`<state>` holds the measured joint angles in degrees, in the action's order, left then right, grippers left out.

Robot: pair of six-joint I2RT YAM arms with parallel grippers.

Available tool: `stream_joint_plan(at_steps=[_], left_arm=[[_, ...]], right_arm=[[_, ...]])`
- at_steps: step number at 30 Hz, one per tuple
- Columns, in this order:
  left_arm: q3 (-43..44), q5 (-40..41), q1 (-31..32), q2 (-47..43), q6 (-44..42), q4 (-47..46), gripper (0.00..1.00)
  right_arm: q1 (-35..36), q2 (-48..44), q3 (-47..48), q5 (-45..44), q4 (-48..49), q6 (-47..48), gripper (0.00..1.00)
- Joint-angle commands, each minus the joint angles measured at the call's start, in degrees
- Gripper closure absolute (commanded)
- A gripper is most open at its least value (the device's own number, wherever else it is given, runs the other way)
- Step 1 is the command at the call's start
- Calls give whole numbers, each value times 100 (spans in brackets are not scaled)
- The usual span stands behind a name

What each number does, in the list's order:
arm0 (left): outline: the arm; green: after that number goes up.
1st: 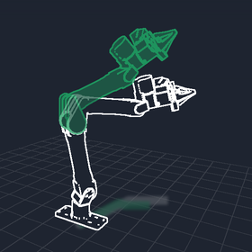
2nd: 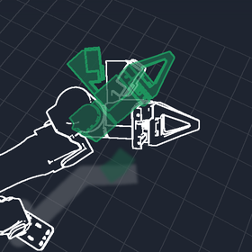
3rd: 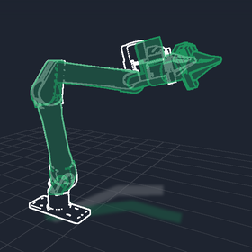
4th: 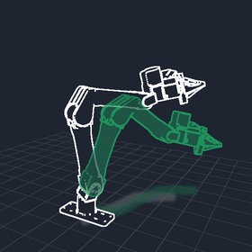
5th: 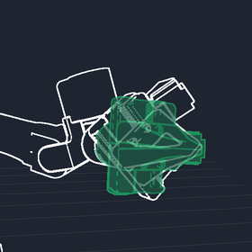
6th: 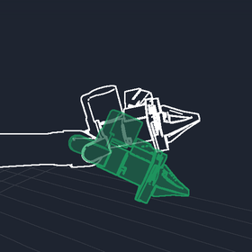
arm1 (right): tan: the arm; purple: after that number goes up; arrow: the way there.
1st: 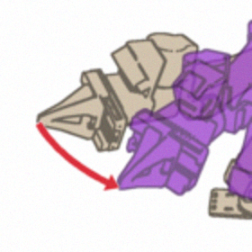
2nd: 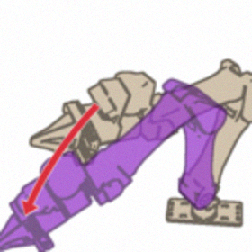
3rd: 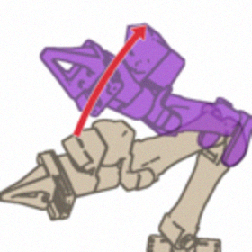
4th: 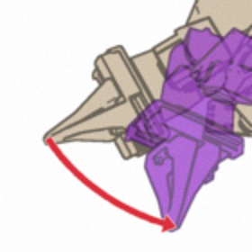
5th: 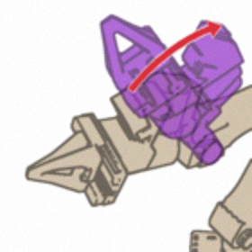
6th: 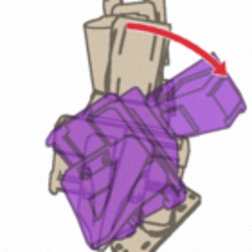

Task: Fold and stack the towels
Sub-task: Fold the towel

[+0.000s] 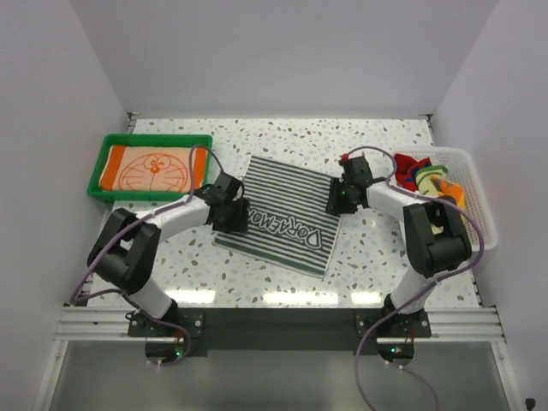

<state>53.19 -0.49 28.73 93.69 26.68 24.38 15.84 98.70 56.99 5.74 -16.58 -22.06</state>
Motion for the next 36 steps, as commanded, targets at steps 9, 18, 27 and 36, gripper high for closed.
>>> stream_joint_plan(at_steps=[9,18,27,36], left_arm=[[-2304,-425,361,-2098,1463,-4,36],[-294,-108,-103,-2243,199,788,18],[2526,-522,-896,620,-795,76,44],[3286,-285,-922,2301,-1033,-170,59]], right_arm=[[271,-358,-145,279,-407,896,52],[192,-685,1058,-2,-1418,1837,48],[95,500,2096,-46,-988,1609,72],[-72,1336,2299,85,-584,1582,73]])
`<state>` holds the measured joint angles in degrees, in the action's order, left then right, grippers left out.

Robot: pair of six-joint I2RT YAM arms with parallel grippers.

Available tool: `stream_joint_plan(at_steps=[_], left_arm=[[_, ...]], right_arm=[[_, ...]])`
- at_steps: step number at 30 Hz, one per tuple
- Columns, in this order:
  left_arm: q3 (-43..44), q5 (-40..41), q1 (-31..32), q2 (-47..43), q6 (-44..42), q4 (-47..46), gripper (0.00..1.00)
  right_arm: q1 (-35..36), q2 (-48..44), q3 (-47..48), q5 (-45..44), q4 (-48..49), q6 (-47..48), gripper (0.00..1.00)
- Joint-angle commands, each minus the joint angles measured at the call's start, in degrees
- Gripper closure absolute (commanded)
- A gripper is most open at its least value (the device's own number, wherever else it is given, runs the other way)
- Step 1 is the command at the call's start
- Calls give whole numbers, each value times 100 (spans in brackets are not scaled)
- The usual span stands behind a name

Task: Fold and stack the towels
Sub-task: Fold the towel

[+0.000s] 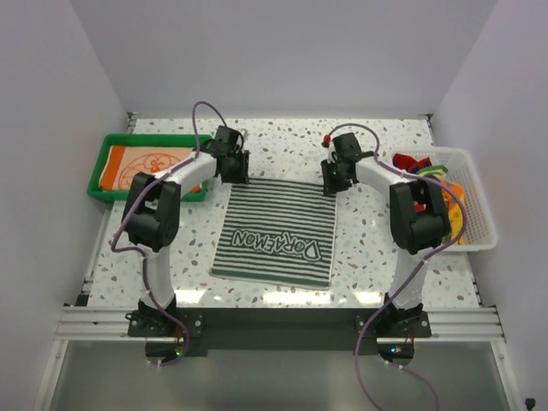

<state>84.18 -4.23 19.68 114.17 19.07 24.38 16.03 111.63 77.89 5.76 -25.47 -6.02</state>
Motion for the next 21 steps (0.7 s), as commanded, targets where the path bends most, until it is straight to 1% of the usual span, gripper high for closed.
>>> stream_joint_plan(at_steps=[1,6,7,9,10,11,12,13,14,15,16,17,18,19,20,21], left_arm=[[169,211,-34,324,-281,-197,60],[37,405,-114,528,-386,-180,62],[28,405,-114,484,-430,-153,62],[37,651,-114,257,-588,-100,59],[63,660,-114,159,-667,-92,56],[81,669,-114,63,-755,-126,47],[159,704,-114,-112,-991,-144,42],[212,722,-114,-184,-1132,-162,31],[265,704,-114,-228,-1325,-205,27],[413,661,-114,-246,-1797,-171,24],[502,625,-114,-220,-2071,-144,21],[590,512,-131,-176,-2318,-14,15],[747,285,-184,-37,-2903,92,14],[818,-92,-201,34,-3161,189,13],[889,-261,-228,113,-3399,381,12],[1090,-445,-237,306,-3854,531,12]], right_arm=[[-118,138,175,92,332,-13,73],[-311,271,78,144,307,179,73],[-329,219,95,145,245,267,73],[-338,52,130,206,157,565,73],[-338,-36,200,267,35,776,72],[-338,-202,270,390,-62,908,70],[-338,-247,367,495,-185,1058,68],[-338,-282,602,566,-473,1407,61],[-338,-274,744,706,-667,1620,58],[-338,-239,893,768,-878,1857,56],[-346,-204,1138,812,-1263,2372,54],[-381,-160,1245,900,-1432,2612,52],[-408,-12,1368,1109,-1625,2850,50],[-434,77,1665,1251,-2045,3252,48],[-478,217,1842,1357,-2249,3422,46],[-487,445,2018,1506,-2460,3589,45]])
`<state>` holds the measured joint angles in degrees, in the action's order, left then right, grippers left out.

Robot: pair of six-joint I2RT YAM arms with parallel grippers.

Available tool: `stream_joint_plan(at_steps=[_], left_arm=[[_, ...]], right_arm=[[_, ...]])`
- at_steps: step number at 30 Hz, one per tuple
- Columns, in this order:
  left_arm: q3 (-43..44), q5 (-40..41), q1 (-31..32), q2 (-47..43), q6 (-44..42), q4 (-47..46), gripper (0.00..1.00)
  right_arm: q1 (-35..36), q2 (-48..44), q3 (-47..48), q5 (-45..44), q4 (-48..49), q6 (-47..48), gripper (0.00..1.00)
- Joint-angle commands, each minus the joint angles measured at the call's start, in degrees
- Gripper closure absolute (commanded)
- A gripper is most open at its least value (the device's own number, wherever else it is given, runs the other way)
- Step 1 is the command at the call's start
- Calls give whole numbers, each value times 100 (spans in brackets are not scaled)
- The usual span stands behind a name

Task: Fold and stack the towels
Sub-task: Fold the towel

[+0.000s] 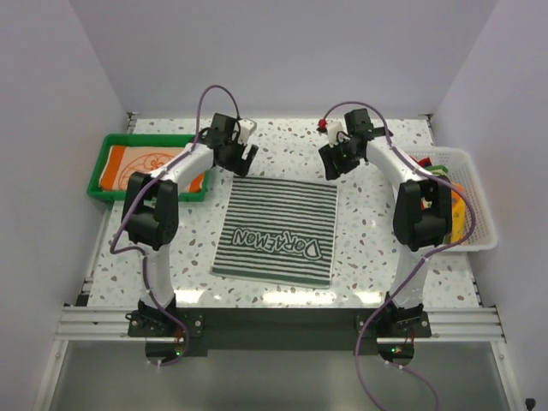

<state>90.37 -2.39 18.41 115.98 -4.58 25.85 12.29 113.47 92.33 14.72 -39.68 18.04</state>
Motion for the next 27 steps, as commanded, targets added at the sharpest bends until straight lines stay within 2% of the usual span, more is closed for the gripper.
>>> stream_joint_plan(at_steps=[1,7,12,15,22,27], left_arm=[[586,-927,-110,222,-1667,534,12],[1456,-1430,-136,758,-2679,1431,12],[2299,-1668,-171,1197,-3180,2003,19],[2634,-1773,-180,1347,-3443,2346,20],[2837,-1949,-180,1637,-3761,2592,24],[2890,-2098,-180,1813,-3805,2627,28]], right_arm=[[-122,411,923,637,-1477,1497,45],[-192,1053,1699,848,-2183,2080,45],[-192,1563,2305,954,-2491,2221,48],[-192,1985,2745,919,-2746,2326,49],[-192,2522,3308,813,-2975,2414,53],[-192,2636,3317,866,-3036,2449,55]])
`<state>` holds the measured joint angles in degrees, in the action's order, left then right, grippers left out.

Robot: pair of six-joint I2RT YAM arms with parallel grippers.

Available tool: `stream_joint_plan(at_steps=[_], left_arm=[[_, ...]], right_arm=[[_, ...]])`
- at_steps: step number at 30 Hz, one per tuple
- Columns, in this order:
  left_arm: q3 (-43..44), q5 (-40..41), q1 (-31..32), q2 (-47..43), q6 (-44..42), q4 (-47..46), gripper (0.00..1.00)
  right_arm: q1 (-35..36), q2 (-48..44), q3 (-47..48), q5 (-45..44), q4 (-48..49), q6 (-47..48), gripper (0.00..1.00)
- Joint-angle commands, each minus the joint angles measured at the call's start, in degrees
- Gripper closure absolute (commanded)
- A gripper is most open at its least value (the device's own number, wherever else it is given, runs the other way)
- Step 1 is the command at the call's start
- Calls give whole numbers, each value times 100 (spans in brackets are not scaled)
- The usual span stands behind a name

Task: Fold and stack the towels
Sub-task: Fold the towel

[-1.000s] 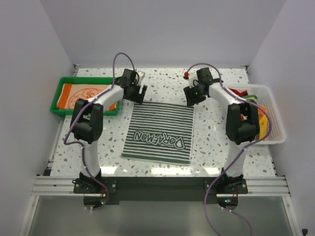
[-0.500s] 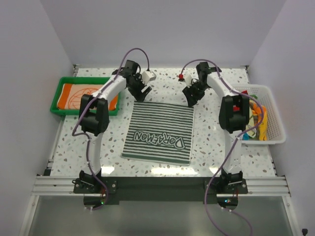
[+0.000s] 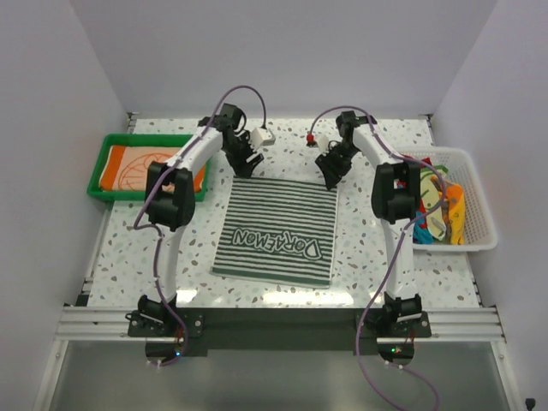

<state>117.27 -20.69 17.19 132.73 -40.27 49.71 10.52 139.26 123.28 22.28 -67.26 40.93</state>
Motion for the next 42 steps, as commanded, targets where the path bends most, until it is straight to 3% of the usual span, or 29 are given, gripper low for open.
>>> stream_joint_plan(at_steps=[1,4,8,10,24,42], left_arm=[[217,-295,-58,157,-236,232,29],[226,-304,-58,253,-227,232,30],[234,-348,-58,298,-262,214,31],[243,-374,-58,315,-262,214,32],[32,-14,-146,377,-367,372,50],[-169,-32,-216,623,-412,698,52]], right_arm=[[-15,75,205,101,-305,170,56],[-15,119,135,74,-305,170,61],[-15,215,99,39,-349,170,91],[-15,233,82,66,-366,170,100],[-15,189,-155,-48,-261,152,100],[37,163,-226,-198,-155,82,100]])
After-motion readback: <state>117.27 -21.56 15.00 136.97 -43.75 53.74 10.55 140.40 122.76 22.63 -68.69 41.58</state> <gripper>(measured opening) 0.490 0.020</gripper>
